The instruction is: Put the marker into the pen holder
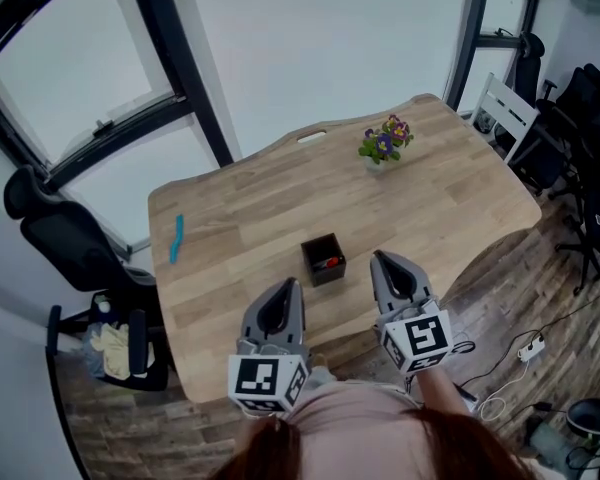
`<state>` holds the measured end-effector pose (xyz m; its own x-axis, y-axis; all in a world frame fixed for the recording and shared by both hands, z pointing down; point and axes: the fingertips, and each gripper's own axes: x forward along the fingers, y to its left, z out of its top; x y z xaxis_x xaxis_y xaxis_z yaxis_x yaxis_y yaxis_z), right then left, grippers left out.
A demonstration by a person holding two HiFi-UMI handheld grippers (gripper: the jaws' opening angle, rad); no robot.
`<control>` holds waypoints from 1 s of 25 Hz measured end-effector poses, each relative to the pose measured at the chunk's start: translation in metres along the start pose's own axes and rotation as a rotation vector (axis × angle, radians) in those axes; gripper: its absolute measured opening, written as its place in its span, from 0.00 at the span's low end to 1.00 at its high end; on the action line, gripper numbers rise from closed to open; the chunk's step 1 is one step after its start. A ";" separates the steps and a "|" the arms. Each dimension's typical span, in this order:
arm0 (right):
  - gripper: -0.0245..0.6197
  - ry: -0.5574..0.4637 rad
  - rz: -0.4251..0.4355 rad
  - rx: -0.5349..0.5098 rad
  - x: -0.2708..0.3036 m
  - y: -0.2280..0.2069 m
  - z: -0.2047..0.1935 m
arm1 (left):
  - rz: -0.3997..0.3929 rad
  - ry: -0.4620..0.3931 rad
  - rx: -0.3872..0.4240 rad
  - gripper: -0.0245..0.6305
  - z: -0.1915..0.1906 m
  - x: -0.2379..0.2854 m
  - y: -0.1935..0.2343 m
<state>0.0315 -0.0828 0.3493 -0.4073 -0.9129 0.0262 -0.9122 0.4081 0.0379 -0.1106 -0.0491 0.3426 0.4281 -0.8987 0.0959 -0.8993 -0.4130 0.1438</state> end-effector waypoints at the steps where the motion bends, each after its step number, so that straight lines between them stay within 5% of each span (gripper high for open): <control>1: 0.04 0.000 0.000 -0.008 -0.004 0.000 0.001 | 0.008 0.002 0.001 0.04 0.000 -0.002 -0.002; 25: 0.04 -0.041 0.019 -0.014 -0.107 -0.018 0.022 | 0.018 0.018 0.024 0.04 -0.002 -0.049 -0.091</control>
<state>0.0907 0.0078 0.3238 -0.4265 -0.9044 -0.0143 -0.9036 0.4253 0.0521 -0.0502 0.0330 0.3267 0.4129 -0.9034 0.1160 -0.9088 -0.4002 0.1178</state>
